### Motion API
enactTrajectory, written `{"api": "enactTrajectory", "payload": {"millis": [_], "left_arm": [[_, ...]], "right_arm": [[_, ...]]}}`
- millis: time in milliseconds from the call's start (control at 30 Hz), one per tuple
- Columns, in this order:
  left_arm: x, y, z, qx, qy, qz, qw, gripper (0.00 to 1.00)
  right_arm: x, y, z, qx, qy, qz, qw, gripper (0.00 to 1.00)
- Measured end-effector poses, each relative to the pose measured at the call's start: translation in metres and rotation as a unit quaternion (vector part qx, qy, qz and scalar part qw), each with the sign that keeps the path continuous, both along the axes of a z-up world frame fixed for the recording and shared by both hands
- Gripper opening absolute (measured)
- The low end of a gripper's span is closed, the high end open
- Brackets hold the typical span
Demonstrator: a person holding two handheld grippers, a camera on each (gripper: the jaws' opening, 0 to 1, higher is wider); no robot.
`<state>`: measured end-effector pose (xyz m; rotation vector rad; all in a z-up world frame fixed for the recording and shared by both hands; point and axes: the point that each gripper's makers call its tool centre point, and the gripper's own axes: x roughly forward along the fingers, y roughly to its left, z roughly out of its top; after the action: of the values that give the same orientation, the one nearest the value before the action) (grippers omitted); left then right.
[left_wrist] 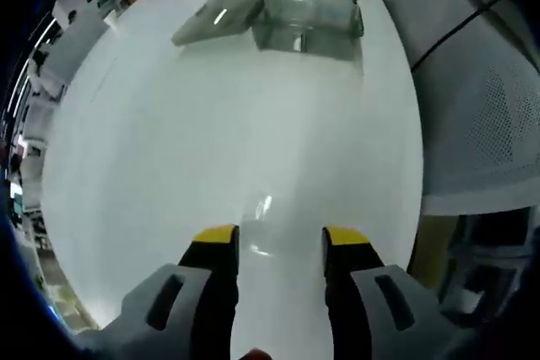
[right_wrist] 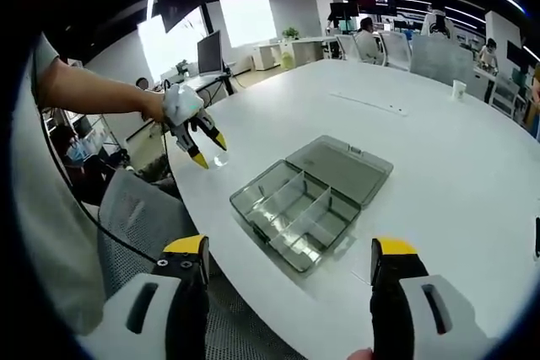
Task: Insert the divider into the dual guide fixture by aligning both edges with the guide slots and pushing it downward to the bottom, including one-sided entry, uneven engagement, binding, and posture correction.
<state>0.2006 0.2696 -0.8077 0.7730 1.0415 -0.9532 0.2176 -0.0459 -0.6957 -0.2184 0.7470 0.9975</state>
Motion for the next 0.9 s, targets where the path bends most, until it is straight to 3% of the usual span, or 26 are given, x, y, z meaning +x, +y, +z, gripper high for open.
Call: {"api": "enactTrajectory", "payload": {"millis": [900], "left_arm": [[-0.0011,-0.0064,-0.0046,0.013,0.023,-0.041,0.9988,0.4]], "right_arm": [[0.003,-0.0006,-0.0016,-0.003,0.002,0.001,1.0,0.76]]}}
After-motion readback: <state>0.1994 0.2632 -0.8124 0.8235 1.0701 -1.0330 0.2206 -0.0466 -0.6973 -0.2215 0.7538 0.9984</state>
